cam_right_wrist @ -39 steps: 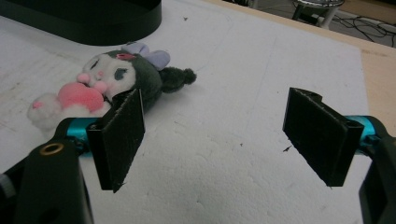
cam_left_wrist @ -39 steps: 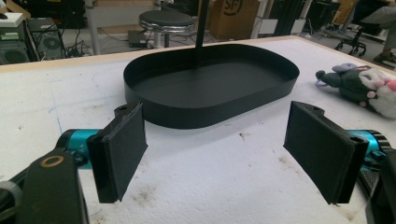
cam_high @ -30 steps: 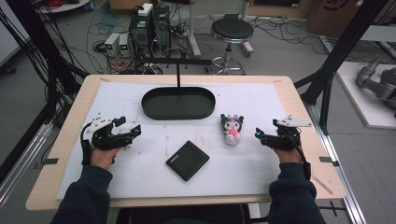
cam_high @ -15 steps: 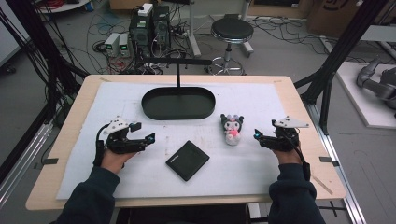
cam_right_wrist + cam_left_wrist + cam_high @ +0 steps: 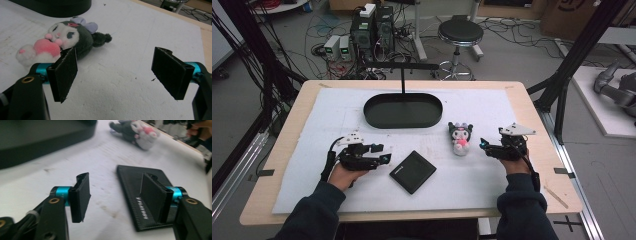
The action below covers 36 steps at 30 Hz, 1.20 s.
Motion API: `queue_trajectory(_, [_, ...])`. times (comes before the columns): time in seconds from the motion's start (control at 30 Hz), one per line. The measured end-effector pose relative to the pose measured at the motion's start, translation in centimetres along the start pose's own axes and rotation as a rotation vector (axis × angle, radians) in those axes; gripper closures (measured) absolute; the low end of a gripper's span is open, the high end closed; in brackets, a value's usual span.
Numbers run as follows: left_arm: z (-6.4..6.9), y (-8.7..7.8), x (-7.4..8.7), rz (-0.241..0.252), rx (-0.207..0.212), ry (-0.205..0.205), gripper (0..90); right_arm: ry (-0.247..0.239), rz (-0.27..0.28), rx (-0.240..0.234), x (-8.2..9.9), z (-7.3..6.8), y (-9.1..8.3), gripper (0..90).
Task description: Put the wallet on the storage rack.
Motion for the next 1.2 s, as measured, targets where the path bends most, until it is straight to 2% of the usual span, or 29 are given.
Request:
queue_trajectory(0.03, [0.4, 0.6, 0.2, -0.032, 0.007, -0.015, 44.5, 0.006, 0.010, -0.002, 0.0, 0.0, -0.3, 21.2])
queue_trajectory(0.07, [0.5, 0.9, 0.2, -0.051, 0.013, -0.010, 44.7, 0.002, 0.013, -0.005, 0.0, 0.0, -0.4, 21.2])
queue_trajectory(0.17, [0.9, 1.6, 0.3, -0.080, 0.031, -0.010, 45.8, 0.001, 0.021, -0.003, 0.0, 0.0, -0.7, 21.3])
queue_trajectory(0.23, [1.4, 2.7, 0.6, -0.121, 0.058, -0.014, 45.6, -0.004, 0.027, 0.005, -0.1, 0.0, -1.1, 21.3])
queue_trajectory(0.33, [1.4, 3.2, 1.0, -0.148, 0.046, -0.024, 40.5, 0.005, 0.033, 0.002, -0.2, 0.0, -1.0, 21.3])
queue_trajectory(0.37, [1.6, 3.7, 1.0, -0.186, 0.019, -0.013, 40.6, 0.005, 0.030, 0.002, -0.2, 0.0, -0.9, 21.3])
queue_trajectory(0.43, [1.7, 3.8, 1.0, -0.191, 0.013, -0.004, 41.5, 0.000, 0.013, -0.003, -0.1, -0.1, -0.4, 21.2])
queue_trajectory(0.47, [1.7, 3.8, 1.0, -0.192, 0.002, 0.001, 44.6, -0.004, 0.006, -0.005, -0.1, -0.1, -0.2, 21.3])
queue_trajectory(0.5, [1.8, 3.9, 0.9, -0.194, 0.008, 0.004, 50.2, -0.005, 0.001, -0.008, -0.1, -0.2, -0.1, 21.3])
queue_trajectory(0.53, [1.8, 3.9, 0.9, -0.195, 0.043, 0.010, 60.5, -0.010, 0.001, -0.009, 0.0, -0.1, -0.1, 21.2])
queue_trajectory(0.57, [2.0, 4.0, 0.9, -0.195, 0.033, 0.019, 64.3, -0.007, -0.002, -0.006, -0.1, -0.1, -0.1, 21.2])
queue_trajectory(0.67, [1.9, 4.0, 0.9, -0.194, 0.031, 0.017, 65.0, -0.001, 0.001, -0.005, 0.0, 0.0, -0.1, 21.3])
queue_trajectory(0.73, [1.8, 3.9, 0.9, -0.180, 0.020, -0.007, 71.2, 0.006, 0.001, -0.002, 0.0, 0.1, -0.1, 21.3])
queue_trajectory(0.83, [1.7, 3.9, 0.9, -0.168, 0.012, -0.017, 75.5, 0.000, 0.009, -0.001, -0.1, 0.0, -0.2, 21.3])
queue_trajectory(0.9, [1.6, 3.8, 0.9, -0.155, 0.024, -0.038, 77.4, 0.001, 0.008, -0.002, -0.1, 0.0, -0.2, 21.3])
queue_trajectory(0.97, [1.3, 3.7, 0.9, -0.128, 0.037, -0.068, 79.0, 0.001, 0.007, -0.002, -0.1, 0.0, -0.2, 21.3])
queue_trajectory(1.0, [1.3, 3.7, 0.9, -0.128, 0.037, -0.068, 80.1, 0.003, 0.010, 0.001, -0.1, 0.0, -0.3, 21.3])
queue_trajectory(1.03, [1.2, 3.5, 0.8, -0.103, 0.047, -0.085, 80.1, 0.003, 0.010, 0.001, -0.1, 0.0, -0.3, 21.3])
queue_trajectory(1.1, [0.9, 3.2, 0.6, -0.059, 0.044, -0.084, 81.3, 0.004, 0.014, 0.004, -0.1, 0.1, -0.5, 21.3])
queue_trajectory(1.2, [0.4, 2.6, 0.1, -0.026, 0.032, -0.091, 82.2, 0.010, 0.012, 0.008, 0.1, 0.3, -0.6, 21.3])
Point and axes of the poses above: each handheld gripper's, and its own axes: y roughly forward along the jaws, x roughly out of its underside, z roughly to its right, the point moved 1 cm from there along y, roughly forward along the jaws, and after that the axes turned 4 degrees about z, right-handed, at the moved point
